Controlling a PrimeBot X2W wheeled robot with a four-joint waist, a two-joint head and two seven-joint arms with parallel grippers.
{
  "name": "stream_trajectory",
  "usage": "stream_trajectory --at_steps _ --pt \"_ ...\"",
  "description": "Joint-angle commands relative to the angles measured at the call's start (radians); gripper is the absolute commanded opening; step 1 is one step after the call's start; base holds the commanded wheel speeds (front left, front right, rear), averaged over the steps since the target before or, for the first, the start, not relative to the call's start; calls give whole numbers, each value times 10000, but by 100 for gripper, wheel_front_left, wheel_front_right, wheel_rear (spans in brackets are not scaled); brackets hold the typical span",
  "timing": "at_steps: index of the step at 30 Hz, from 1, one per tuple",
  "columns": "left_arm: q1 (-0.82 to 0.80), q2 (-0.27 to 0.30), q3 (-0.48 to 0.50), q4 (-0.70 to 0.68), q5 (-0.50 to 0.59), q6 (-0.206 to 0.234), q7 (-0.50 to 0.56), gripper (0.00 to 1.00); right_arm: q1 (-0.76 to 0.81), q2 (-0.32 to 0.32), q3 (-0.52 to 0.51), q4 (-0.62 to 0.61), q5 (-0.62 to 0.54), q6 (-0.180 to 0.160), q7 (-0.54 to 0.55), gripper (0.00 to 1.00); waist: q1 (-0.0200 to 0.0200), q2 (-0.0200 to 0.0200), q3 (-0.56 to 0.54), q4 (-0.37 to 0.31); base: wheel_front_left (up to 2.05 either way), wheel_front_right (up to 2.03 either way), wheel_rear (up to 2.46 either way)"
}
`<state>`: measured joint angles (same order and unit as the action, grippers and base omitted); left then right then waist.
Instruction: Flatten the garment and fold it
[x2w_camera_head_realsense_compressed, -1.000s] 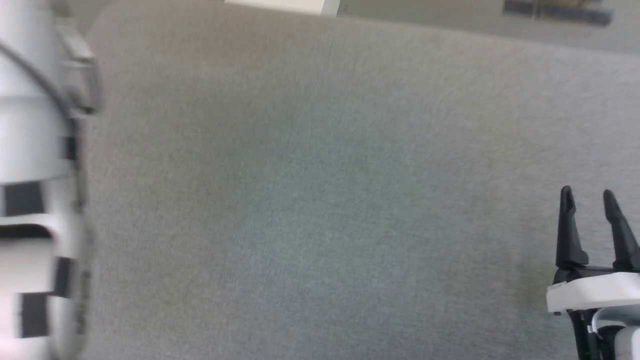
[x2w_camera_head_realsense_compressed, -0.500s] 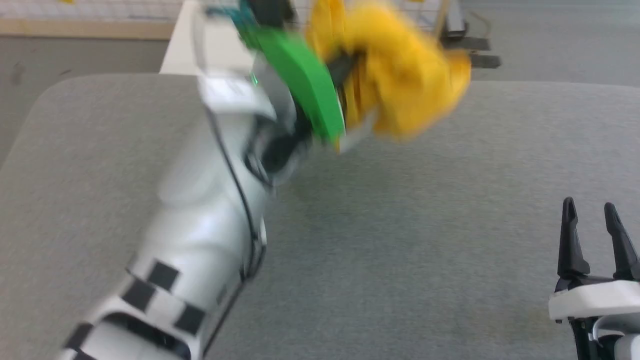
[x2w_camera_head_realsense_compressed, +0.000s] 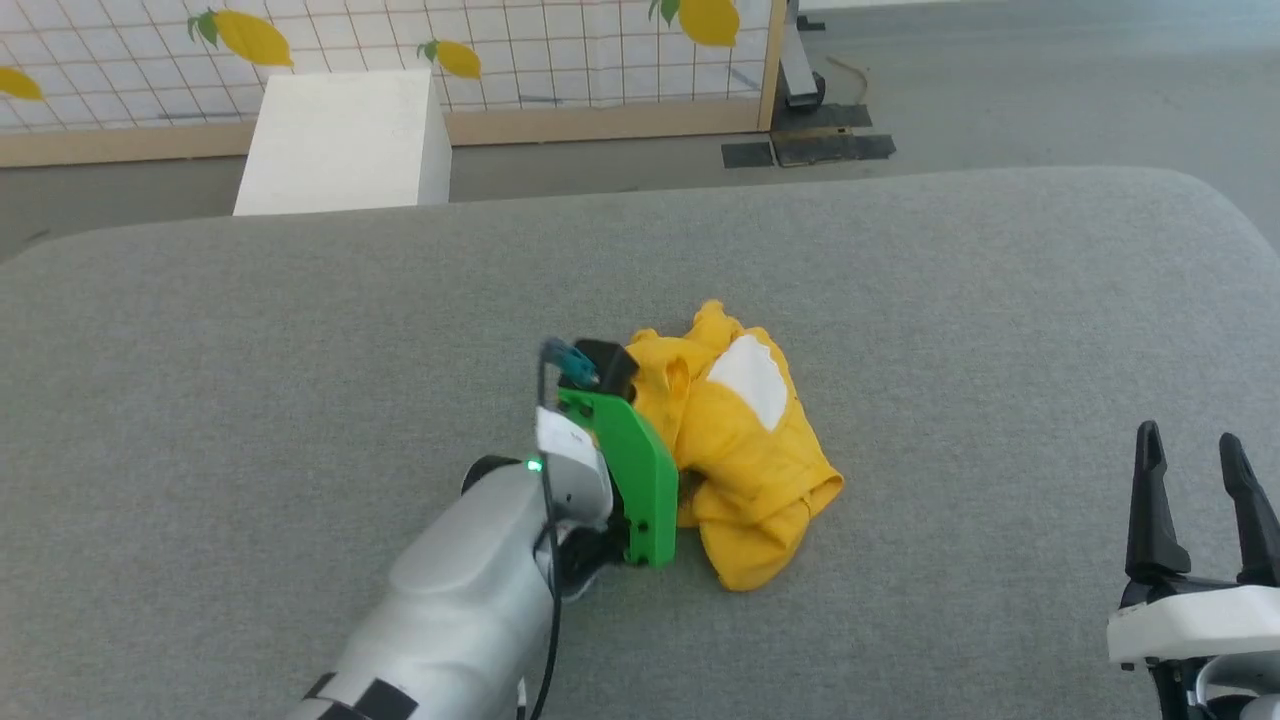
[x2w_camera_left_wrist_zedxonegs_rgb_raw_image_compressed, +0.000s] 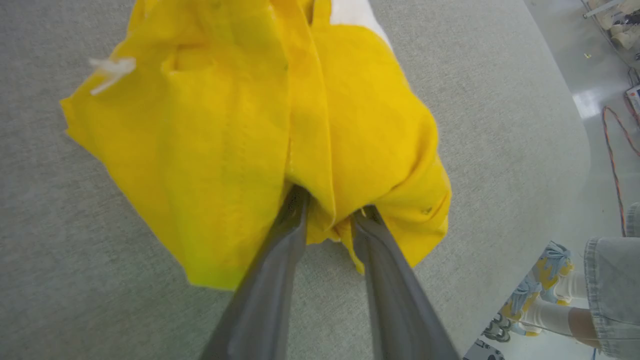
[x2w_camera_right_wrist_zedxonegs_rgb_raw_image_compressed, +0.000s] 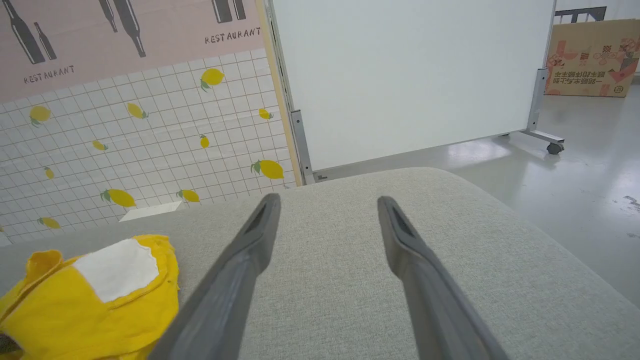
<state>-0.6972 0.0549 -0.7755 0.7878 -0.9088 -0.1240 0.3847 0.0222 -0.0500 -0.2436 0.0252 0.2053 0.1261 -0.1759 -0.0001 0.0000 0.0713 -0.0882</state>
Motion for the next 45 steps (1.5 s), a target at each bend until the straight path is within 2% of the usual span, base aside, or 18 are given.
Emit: stream_trajectory --at_steps 1,6,11,16,19,22,26,30,33,37,41,45 --pt "-68 -18 204 -121 -253 37 -119 100 109 -3 39 8 88 46 -39 100 1 0 -133 134 0 0 0" --pt "-491 227 1621 -1113 -1191 15 -1391 100 235 -3 72 99 242 46 -133 100 1 0 -404 568 0 0 0" --pt "-496 1235 2787 -2350 -1028 49 -3490 100 301 -3 172 187 342 46 -178 100 1 0 -506 988 0 0 0" --pt "418 2530 3250 -3225 260 749 -5638 100 233 -3 289 292 352 46 -180 100 1 0 -565 1247 0 0 0" --pt "1358 3060 3279 -3766 1078 1324 -6212 100 219 -3 294 335 341 46 -171 100 1 0 -595 1334 0 0 0" --pt "2436 3357 3438 -4490 1880 1900 -6423 100 198 -3 345 391 331 46 -106 100 1 0 -562 1380 0 0 0" --pt "3602 3240 4028 -5726 2855 2337 -6458 100 31 -3 439 506 273 46 103 100 1 0 -448 1421 0 0 0" --pt "4512 3060 4386 -6426 3639 2367 -6462 100 -415 -3 625 583 169 46 498 100 1 0 -260 1407 0 0 0" --pt "4872 2906 4638 -6727 4020 2390 -6463 100 -1000 -3 854 824 25 46 1303 100 1 0 -74 1400 0 0 0" --pt "5158 2598 4942 -7082 4378 2340 -6463 100 -2205 -3 1302 1606 -799 46 3411 100 1 0 277 1456 0 0 0" --pt "5248 2227 5166 -7321 4712 2192 -6464 100 -3465 -132 1995 2802 -1774 46 6138 100 1 0 685 1672 0 0 0" --pt "5220 1899 5374 -7384 4937 1973 -6464 100 -4247 -331 2478 3702 -2067 46 7502 100 1 0 1039 1968 0 0 0"
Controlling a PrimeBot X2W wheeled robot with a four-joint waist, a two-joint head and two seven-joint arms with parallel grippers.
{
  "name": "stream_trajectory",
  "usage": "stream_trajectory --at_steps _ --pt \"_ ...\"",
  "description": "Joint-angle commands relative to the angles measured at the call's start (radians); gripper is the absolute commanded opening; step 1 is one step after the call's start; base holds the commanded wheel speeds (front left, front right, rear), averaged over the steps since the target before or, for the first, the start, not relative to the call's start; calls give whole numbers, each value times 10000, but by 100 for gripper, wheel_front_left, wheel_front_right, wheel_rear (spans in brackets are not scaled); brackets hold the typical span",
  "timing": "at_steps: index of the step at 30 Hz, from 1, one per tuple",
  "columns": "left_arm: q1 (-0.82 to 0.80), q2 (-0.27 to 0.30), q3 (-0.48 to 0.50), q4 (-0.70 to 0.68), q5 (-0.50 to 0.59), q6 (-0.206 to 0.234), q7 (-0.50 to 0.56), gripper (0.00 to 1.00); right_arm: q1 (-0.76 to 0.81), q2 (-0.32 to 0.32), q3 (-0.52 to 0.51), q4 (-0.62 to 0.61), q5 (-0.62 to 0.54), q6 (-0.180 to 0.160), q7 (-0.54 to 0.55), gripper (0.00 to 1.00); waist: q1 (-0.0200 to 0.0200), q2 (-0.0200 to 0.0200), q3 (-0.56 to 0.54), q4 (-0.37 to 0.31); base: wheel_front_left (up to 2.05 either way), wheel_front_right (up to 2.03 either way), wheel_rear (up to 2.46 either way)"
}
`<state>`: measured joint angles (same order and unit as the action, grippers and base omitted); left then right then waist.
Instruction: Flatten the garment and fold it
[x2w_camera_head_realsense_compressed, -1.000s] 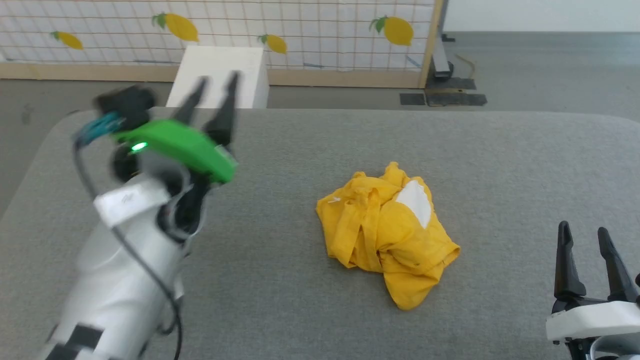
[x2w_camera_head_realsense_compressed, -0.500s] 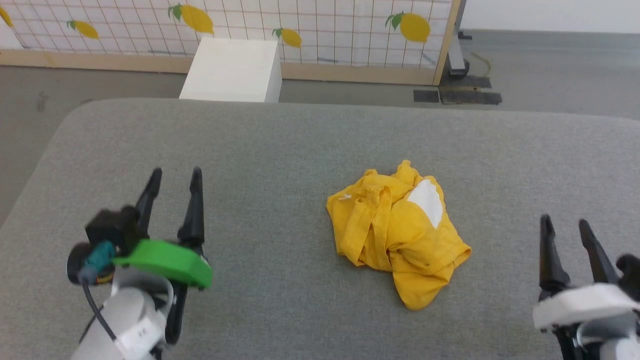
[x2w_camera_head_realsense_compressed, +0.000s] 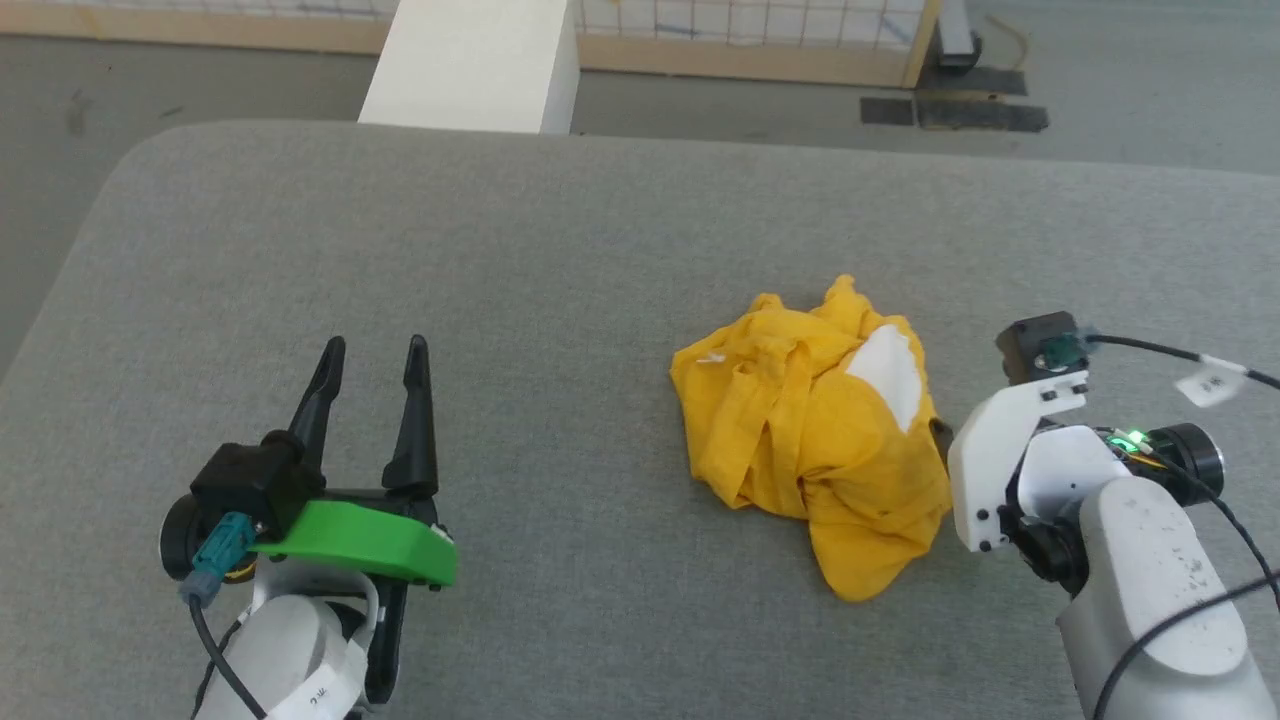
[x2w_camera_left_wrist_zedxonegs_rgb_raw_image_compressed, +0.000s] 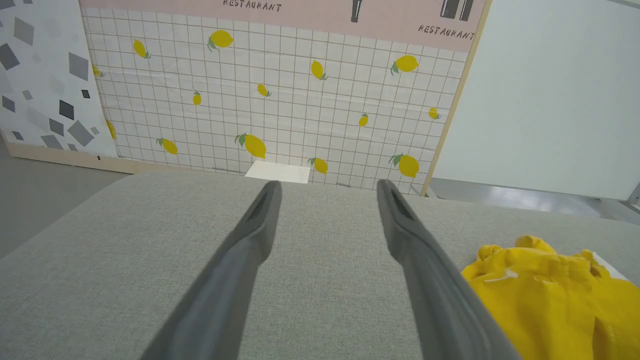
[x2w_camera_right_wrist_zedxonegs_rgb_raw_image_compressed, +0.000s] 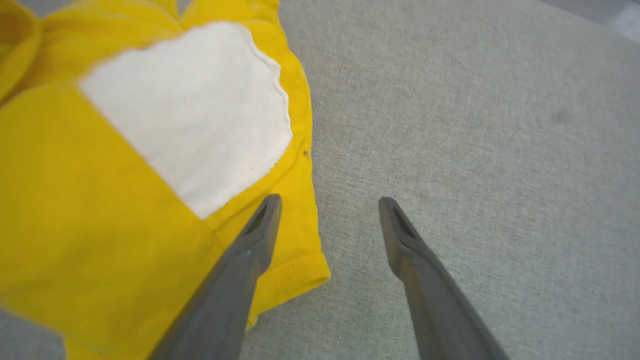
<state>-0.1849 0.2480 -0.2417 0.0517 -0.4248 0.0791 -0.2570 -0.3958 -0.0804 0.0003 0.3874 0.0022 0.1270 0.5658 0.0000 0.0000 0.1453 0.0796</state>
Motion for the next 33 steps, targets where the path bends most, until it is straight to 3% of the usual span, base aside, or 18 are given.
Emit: stream_trajectory --at_steps 1,8,9,10,15,18,23,27,28,33 --pt "87 -92 74 -30 147 -120 -46 100 -153 -78 133 263 -75 37 346 100 0 0 367 347 0 0 0" --pt "134 -493 454 42 488 -467 -47 100 -159 -360 996 1010 535 37 1940 100 0 0 597 512 0 0 0" --pt "150 -534 503 59 529 -506 -47 100 -160 -405 982 938 649 37 1925 87 0 0 594 500 0 0 0" --pt "168 -588 561 83 572 -556 -47 100 -185 -442 916 772 780 37 1747 0 0 0 585 480 0 0 0" --pt "153 -764 765 195 748 -765 -47 100 -327 -623 -15 -331 1255 37 294 0 0 0 502 344 0 0 0" --pt "143 -854 849 264 836 -895 -47 100 -197 -694 -1511 -959 1087 37 -443 0 0 0 425 280 0 0 0" --pt "190 -1008 936 422 888 -1084 -47 100 872 -485 -3627 -1331 535 37 -219 0 0 0 316 250 0 0 0" --pt "255 -1082 1074 482 912 -1177 -47 100 1523 -115 -3750 -1919 816 37 -445 0 0 0 340 191 0 0 0" --pt "259 -1096 1110 480 930 -1195 -47 100 1611 -77 -3510 -2178 881 37 -749 100 0 0 357 175 0 0 0" --pt "274 -1196 1226 539 973 -1276 -47 100 1859 116 -2284 -2854 1455 37 -1025 100 0 0 293 138 0 0 0"
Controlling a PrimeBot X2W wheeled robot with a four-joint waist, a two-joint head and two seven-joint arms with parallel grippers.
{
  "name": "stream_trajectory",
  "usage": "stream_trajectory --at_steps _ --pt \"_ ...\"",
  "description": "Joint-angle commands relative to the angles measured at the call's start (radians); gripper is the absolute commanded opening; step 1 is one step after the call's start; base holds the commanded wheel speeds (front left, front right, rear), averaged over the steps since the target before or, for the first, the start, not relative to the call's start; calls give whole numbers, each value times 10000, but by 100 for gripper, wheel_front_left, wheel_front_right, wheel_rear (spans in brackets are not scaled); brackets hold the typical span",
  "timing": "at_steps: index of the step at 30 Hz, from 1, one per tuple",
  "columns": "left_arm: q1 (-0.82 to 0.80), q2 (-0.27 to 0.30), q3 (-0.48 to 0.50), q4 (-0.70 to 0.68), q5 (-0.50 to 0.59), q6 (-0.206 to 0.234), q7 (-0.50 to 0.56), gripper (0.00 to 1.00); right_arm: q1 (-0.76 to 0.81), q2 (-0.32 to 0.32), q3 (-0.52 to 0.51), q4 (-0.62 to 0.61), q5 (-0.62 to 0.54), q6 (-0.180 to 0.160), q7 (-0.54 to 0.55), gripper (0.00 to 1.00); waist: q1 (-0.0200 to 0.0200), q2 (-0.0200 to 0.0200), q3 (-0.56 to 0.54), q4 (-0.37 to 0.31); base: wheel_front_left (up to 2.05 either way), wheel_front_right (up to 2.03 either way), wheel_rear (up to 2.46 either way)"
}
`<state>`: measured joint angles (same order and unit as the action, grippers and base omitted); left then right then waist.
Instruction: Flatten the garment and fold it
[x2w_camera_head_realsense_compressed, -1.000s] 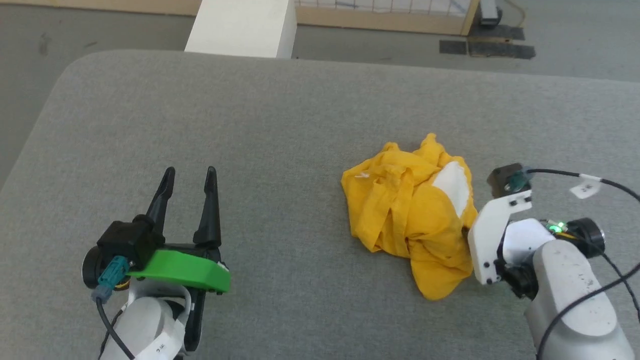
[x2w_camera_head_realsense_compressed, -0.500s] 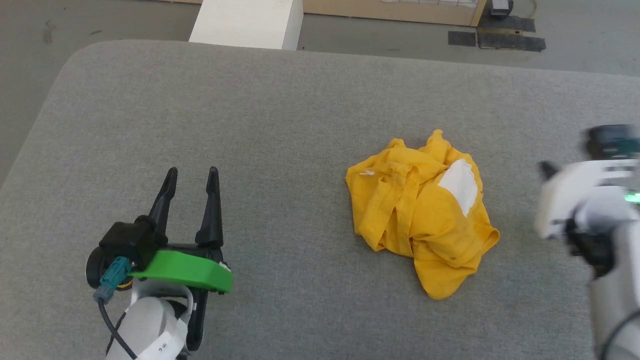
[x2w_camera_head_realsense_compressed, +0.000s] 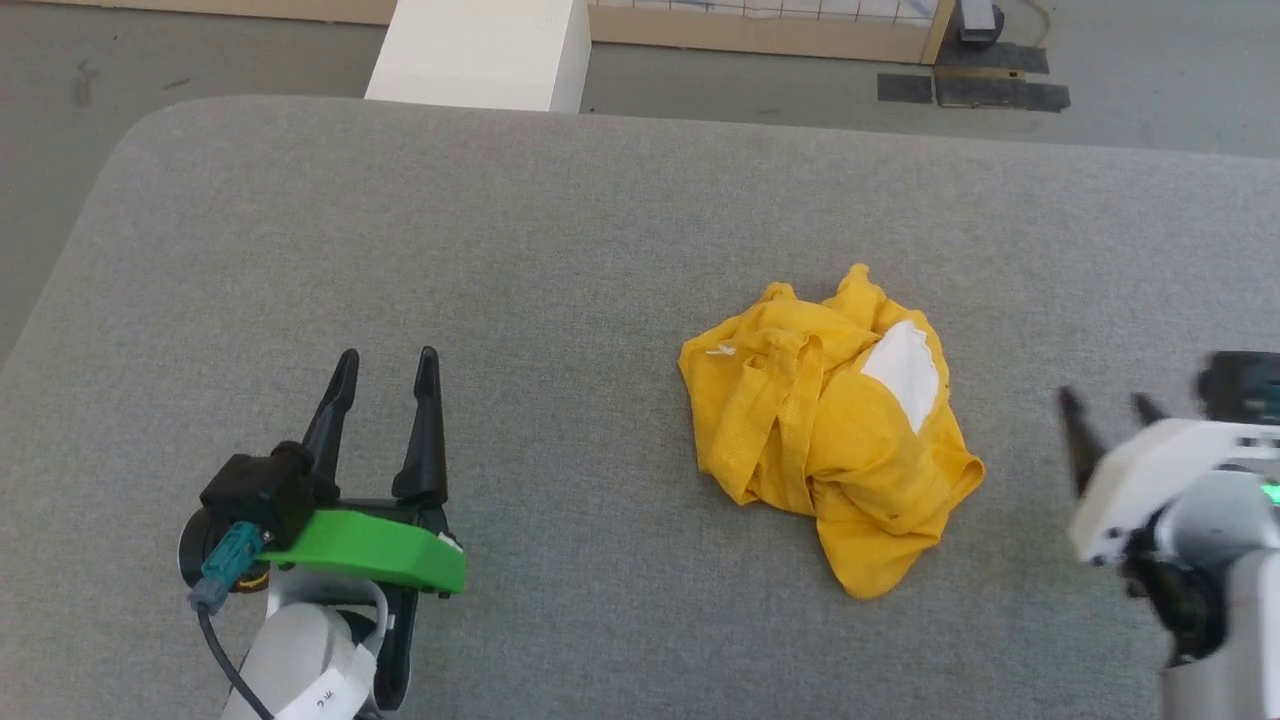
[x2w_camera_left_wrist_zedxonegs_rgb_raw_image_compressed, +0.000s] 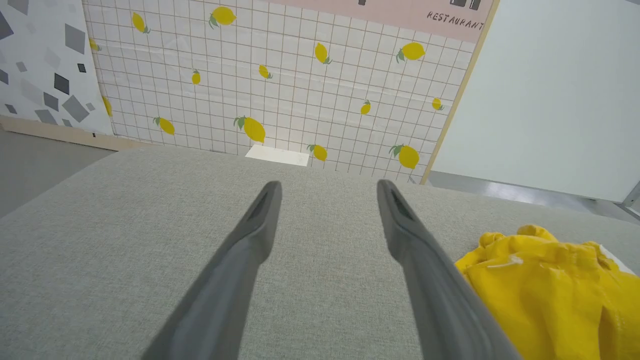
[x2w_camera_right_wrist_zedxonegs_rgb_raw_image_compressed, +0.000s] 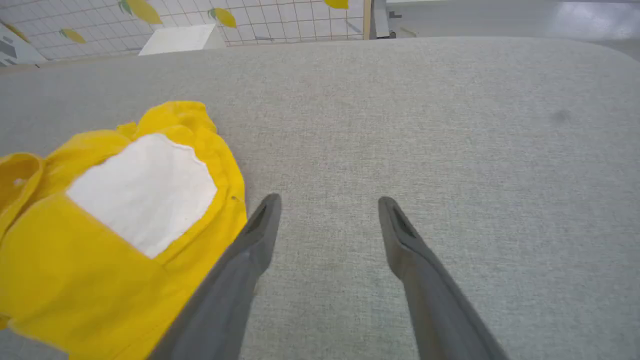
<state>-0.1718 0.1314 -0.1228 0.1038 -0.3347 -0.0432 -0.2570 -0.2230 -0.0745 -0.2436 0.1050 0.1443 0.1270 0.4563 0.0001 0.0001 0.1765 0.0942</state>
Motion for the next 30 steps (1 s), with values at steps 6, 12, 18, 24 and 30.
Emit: stream_trajectory --at_steps 6,12,18,24,30 --pt "112 -122 100 89 105 -127 -47 100 42 -542 2137 300 -17 37 2484 100 -1 -1 33 -2 0 0 0" --pt "-99 -297 80 -91 132 -218 -47 100 -974 -843 2677 733 -478 37 3792 100 -1 -1 556 401 0 0 0" --pt "-148 -415 222 -90 159 -257 -47 100 -1174 -1103 3540 1139 -360 37 4488 100 -1 -1 1070 713 0 0 0" --pt "-227 -525 315 -28 198 -344 -47 100 -1043 -1550 4450 1205 258 37 5338 0 -1 -1 1267 795 0 0 0" --pt "-322 -611 352 116 239 -429 -47 100 -1305 -1705 3949 487 680 37 4687 0 -1 -1 1139 679 0 0 0"
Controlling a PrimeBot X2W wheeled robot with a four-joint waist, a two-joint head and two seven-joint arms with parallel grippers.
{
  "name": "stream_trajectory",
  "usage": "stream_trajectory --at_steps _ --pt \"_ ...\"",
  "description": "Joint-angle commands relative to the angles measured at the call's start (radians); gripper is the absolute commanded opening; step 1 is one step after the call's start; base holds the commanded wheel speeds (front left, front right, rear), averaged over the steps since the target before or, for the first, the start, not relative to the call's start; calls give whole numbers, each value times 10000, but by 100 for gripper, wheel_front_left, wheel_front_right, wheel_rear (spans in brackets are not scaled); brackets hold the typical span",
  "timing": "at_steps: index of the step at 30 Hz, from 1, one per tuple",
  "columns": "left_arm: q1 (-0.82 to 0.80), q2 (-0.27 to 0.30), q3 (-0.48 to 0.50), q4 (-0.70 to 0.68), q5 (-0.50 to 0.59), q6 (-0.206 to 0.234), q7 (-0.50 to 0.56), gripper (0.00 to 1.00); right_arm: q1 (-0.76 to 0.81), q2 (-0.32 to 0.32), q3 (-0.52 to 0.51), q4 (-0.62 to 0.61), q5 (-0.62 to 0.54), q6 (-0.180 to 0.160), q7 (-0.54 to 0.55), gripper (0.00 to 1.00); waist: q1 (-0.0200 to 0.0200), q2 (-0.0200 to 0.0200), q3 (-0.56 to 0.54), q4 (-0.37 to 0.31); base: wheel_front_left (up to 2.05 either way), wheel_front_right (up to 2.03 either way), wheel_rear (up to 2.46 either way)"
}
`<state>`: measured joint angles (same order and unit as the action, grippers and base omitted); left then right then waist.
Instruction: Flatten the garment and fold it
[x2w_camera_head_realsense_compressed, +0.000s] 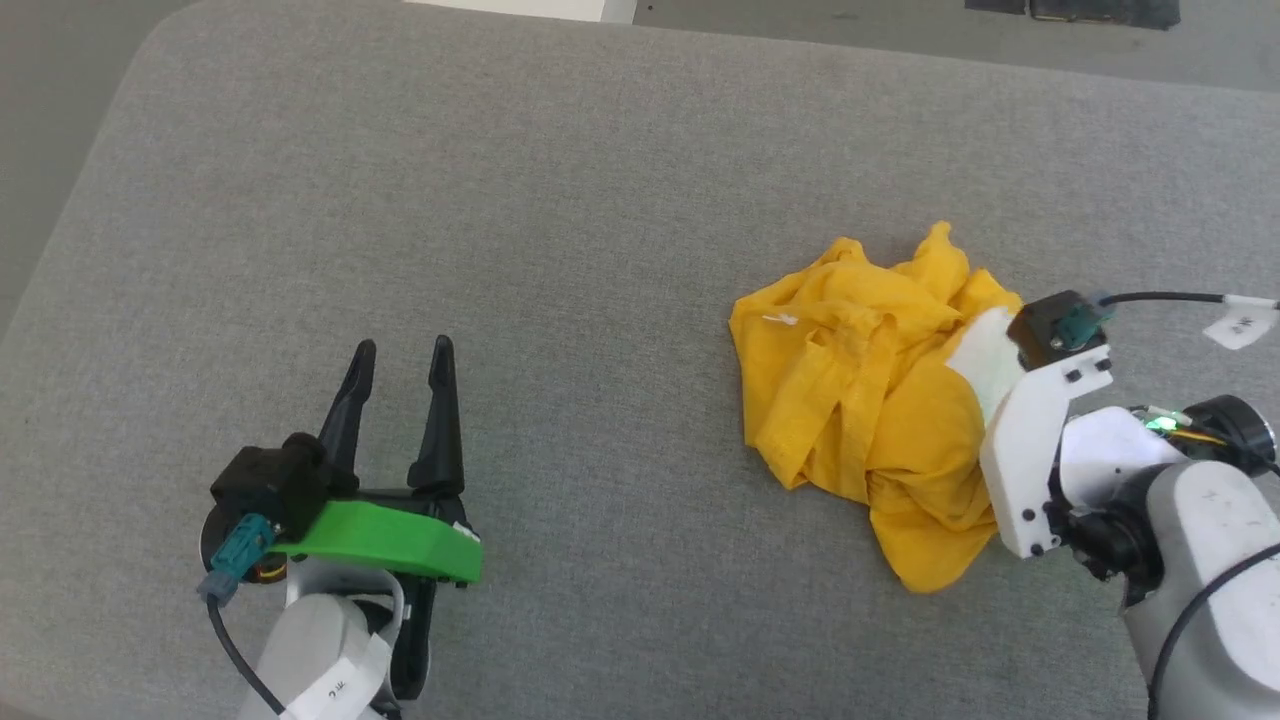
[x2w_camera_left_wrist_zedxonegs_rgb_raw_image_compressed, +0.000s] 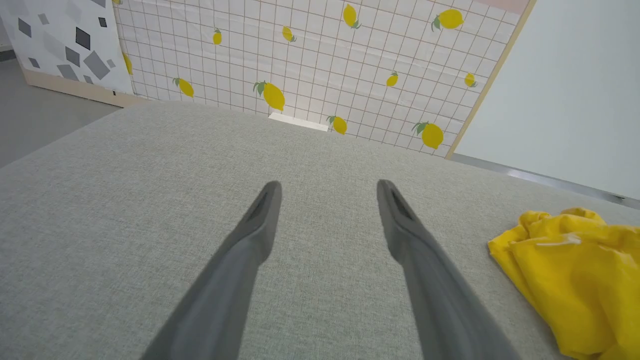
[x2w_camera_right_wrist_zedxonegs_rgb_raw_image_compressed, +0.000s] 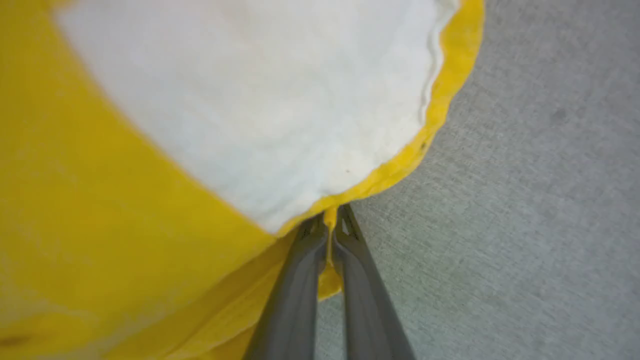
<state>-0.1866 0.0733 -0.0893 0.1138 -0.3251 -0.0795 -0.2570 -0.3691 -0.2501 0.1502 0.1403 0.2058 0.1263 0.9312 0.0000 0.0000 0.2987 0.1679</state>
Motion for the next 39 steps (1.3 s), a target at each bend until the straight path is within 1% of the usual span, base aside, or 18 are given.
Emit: stream_trajectory --at_steps 1,5,8,10,11,14,15,16,17,19,23,25,28,30,33,35,37,39 --pt "-170 -37 30 39 152 -77 -47 100 124 67 -147 9 85 44 -230 0 0 0 -149 -92 0 0 0" --pt "-85 -55 91 111 194 -131 -47 100 114 176 -1267 -618 8 44 -932 0 0 0 -479 -242 0 0 0" --pt "28 -55 149 119 226 -167 -47 100 355 249 -2533 -1032 -235 44 -1175 0 0 0 -713 -337 0 0 0" --pt "97 -56 164 140 233 -191 -47 100 706 315 -3527 -1151 -511 44 -1153 0 0 0 -834 -356 0 0 0" --pt "162 -61 139 181 221 -230 -47 100 1455 559 -4995 -1060 -946 44 -881 0 0 0 -978 -349 0 0 0" --pt "226 -44 119 214 211 -263 -47 100 2169 916 -5917 -783 -1262 44 -549 0 0 0 -1092 -341 0 0 0" --pt "268 -23 142 221 206 -268 -47 100 2255 1104 -6135 -762 -1317 44 -669 0 0 0 -1146 -381 0 0 0" --pt "309 -2 162 227 204 -271 -47 100 2272 1226 -6185 -757 -1273 44 -855 45 0 0 -1197 -416 0 0 0" --pt "354 17 164 247 205 -275 -47 100 2268 1328 -6225 -788 -1216 44 -1117 100 0 0 -1245 -440 0 0 0" --pt "435 27 124 322 204 -284 -47 100 2146 1619 -6405 -1133 -826 44 -2220 100 0 0 -1469 -463 0 0 0" --pt "569 -12 56 324 -1 -297 -4 100 2327 1898 -6354 -1976 -43 44 -4400 100 0 0 -1782 -640 0 0 0" --pt "528 -60 -142 318 -213 -323 161 100 2541 1961 -6312 -2333 267 44 -5224 100 0 0 -1899 -780 0 0 0" --pt "153 -141 -645 354 -524 -330 712 100 2751 1990 -6196 -2498 666 44 -6090 100 0 0 -1939 -1048 0 0 0" --pt "-407 -188 -1172 560 -809 -302 1441 100 2793 1993 -6017 -2492 843 44 -6469 100 0 0 -1886 -1294 0 0 0" --pt "-1560 -220 -2205 1110 -1238 -246 2836 100 2767 1996 -5644 -2423 980 44 -6659 100 0 0 -1755 -1701 0 0 0" --pt "-2475 -225 -3267 1674 -1841 53 4350 100 2704 1996 -5524 -2350 994 44 -6712 100 0 0 -1618 -1980 0 0 0" --pt "-3267 -227 -4286 2145 -1772 402 5922 100 2662 1997 -5523 -2277 941 44 -6744 100 0 0 -1456 -2199 0 0 0" --pt "-3884 -228 -5089 2383 -1799 625 7206 100 2615 1997 -5624 -2156 881 44 -6819 100 0 0 -1295 -2360 0 0 0"
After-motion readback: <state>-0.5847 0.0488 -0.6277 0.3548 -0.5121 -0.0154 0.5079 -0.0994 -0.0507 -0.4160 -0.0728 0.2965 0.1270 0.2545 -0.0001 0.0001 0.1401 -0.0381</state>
